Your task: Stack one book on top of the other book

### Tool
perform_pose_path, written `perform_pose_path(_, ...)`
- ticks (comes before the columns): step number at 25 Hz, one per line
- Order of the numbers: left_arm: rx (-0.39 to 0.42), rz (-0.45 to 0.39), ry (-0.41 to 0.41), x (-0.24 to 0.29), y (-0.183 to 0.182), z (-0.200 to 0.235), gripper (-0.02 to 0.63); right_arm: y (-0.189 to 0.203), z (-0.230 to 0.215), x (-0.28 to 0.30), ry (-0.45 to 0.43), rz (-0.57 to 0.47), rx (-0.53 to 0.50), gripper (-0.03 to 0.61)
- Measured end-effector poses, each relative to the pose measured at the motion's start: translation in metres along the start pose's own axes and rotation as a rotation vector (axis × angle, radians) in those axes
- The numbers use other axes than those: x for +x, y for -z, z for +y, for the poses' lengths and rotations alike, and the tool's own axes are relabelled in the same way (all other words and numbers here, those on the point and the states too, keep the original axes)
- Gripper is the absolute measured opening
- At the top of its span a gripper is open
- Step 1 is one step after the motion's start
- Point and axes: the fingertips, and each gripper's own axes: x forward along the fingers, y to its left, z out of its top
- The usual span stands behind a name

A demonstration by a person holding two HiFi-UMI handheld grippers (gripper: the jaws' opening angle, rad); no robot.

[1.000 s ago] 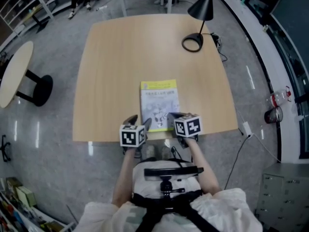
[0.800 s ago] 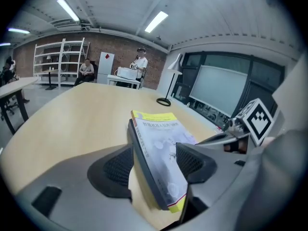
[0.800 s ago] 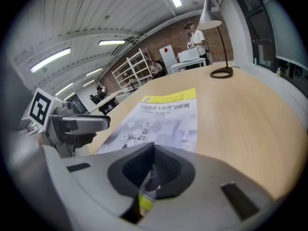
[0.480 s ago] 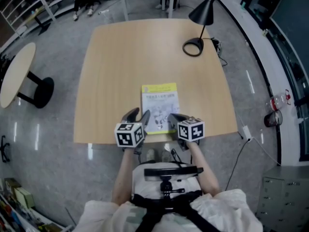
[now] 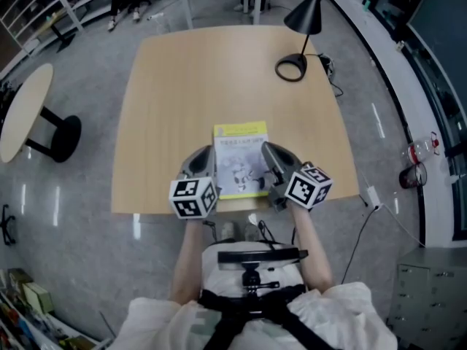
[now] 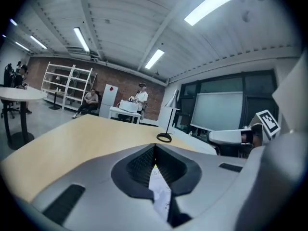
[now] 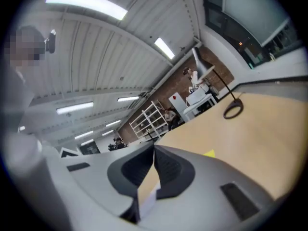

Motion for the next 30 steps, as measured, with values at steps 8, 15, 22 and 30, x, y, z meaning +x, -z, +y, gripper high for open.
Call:
perform_pose_path(8,0.019,-0.078,0.062,0.0,-0.019,-0.029,0.018,0.012,0.031,0.008,-0.067,0.048,-0.089,-0.003)
perform_pose_path(15,0.012,-0.164,0.083,-0.008,-0.036,-0.042,0.018,0.003,0.047,0.001,-0.133,0.017,-0.122,-0.003)
perform_pose_path(22,0.078,-0.231,0.093,-0.022,-0.044,-0.06,0.018,0.011,0.025,-0.009,-0.064,0.058,-0.072,-0.003)
perform_pose_path(30,0.013,-0.198,0.01,-0.056,-0.006,-0.062,0.018,0.052,0.014,-0.047,-0.058,0.136,-0.062,-0.003)
